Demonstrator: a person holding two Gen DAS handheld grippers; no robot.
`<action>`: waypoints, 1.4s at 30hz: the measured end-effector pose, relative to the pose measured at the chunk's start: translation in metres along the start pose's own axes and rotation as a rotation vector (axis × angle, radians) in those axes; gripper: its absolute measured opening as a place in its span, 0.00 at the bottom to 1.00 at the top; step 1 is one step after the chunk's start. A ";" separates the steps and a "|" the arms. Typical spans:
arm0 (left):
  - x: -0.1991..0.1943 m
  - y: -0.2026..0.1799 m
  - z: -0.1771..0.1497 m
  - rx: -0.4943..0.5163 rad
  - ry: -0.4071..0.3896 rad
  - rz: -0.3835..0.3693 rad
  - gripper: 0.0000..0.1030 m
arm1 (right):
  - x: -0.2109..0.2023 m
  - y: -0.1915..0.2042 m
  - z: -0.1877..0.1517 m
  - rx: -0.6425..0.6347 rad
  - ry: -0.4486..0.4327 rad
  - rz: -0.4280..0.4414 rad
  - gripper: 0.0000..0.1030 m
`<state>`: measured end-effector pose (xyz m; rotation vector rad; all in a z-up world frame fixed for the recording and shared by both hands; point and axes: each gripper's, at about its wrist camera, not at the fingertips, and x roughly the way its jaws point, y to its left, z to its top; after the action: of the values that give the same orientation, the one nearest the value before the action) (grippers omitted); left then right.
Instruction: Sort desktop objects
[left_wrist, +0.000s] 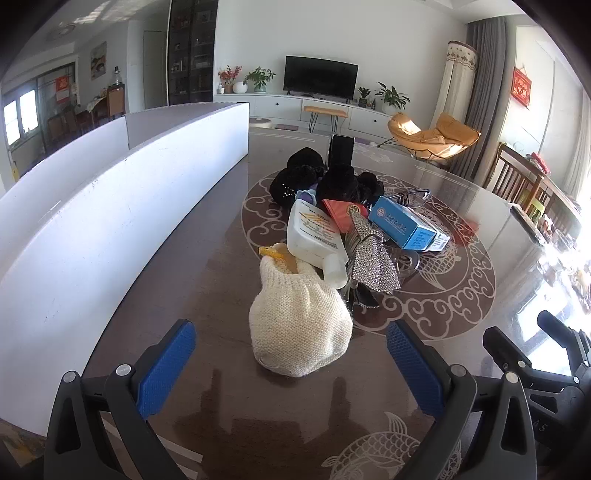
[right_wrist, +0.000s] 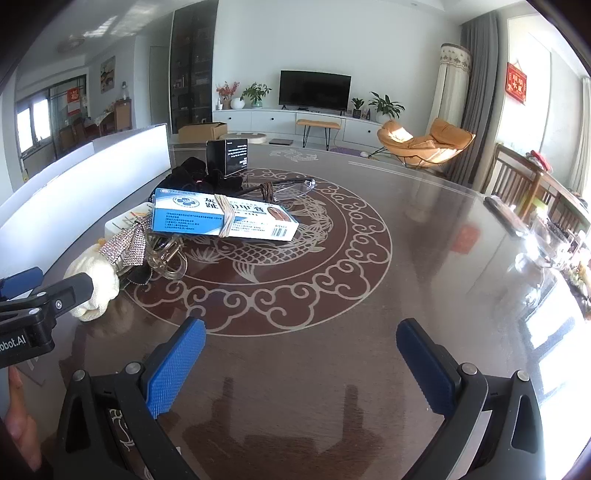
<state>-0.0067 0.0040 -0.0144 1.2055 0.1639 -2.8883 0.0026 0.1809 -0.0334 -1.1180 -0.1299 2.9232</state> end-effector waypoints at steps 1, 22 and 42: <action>0.000 0.001 0.000 -0.005 0.001 -0.001 1.00 | 0.002 -0.001 0.000 0.005 0.010 -0.005 1.00; -0.002 -0.002 -0.001 0.000 -0.001 -0.019 1.00 | -0.011 0.002 -0.001 0.000 -0.060 -0.076 1.00; -0.001 -0.006 -0.002 0.019 0.001 -0.018 1.00 | -0.009 0.000 -0.002 0.011 -0.044 -0.057 1.00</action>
<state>-0.0049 0.0099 -0.0143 1.2142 0.1485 -2.9112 0.0106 0.1811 -0.0283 -1.0309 -0.1428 2.8956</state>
